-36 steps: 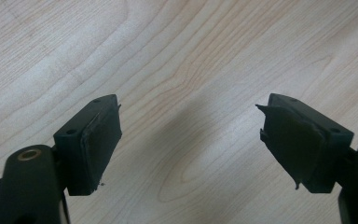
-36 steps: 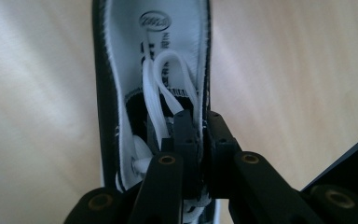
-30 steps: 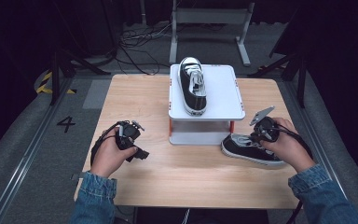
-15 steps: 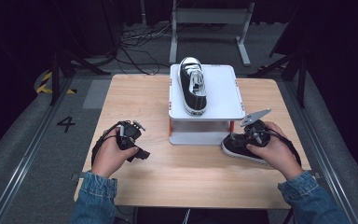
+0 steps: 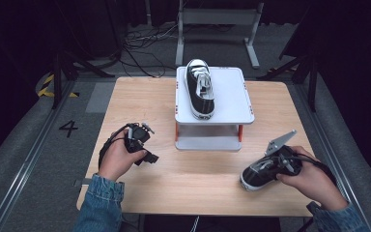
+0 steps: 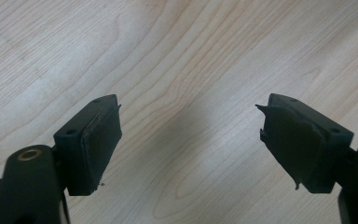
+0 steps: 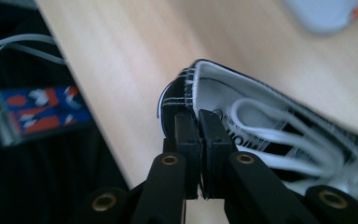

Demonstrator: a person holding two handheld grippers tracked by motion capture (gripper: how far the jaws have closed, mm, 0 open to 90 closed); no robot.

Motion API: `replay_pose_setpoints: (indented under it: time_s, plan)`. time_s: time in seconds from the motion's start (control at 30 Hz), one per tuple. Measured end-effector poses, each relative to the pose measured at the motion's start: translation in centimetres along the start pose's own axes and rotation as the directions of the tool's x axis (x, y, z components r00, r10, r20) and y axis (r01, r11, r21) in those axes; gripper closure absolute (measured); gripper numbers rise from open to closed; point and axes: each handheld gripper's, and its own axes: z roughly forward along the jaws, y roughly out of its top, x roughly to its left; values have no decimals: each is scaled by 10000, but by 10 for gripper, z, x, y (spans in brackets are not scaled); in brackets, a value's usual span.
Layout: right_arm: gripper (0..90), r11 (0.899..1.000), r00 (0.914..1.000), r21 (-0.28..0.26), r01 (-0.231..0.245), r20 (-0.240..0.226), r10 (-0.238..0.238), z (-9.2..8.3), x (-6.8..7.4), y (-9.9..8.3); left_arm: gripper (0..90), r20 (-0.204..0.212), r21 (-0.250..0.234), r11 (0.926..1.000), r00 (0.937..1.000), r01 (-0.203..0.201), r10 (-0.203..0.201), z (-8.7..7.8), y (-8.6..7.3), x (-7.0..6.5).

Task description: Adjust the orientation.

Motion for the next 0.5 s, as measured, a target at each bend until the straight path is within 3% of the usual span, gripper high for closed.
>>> replay_pose_setpoints:
  time_s: [0.1, 0.17, 0.27, 0.37, 0.4, 0.43, 0.5]
  plan:
    - [856, 9945, 9990, 960, -410, -137, 425, 9, 11, -11, 201, 18, 20, 10000, 10000, -56, 56, 1, 2, -1]
    - [828, 9923, 9978, 1048, -659, 61, 656, 13, 14, -11, 201, 8, -32, 10000, 10000, -56, 56, 1, 3, 0]
    - [702, 9928, 9956, 751, -928, -15, 932, 7, 12, -10, 201, 24, -9, 10000, 10000, -63, 63, 0, 2, 1]
    - [558, 9893, 9886, -237, -1439, 402, 1448, -4, 6, -12, 201, 16, -22, 10000, 10000, -28, 28, 0, 1, 3]
    - [533, 9819, 9800, -675, -1768, 800, 1820, -8, 4, -13, 201, 9, 2, 10000, 10000, -43, 43, 0, 1, 3]
    - [514, 9735, 9656, -932, -2088, 1384, 2203, -12, 1, -14, 201, 1, 21, 10000, 10000, -34, 34, 0, 1, 3]
    - [425, 9586, 9268, -1228, -2570, 2499, 2804, -17, -6, -16, 201, -8, -11, 10000, 10000, 12, -12, 1, 0, 3]
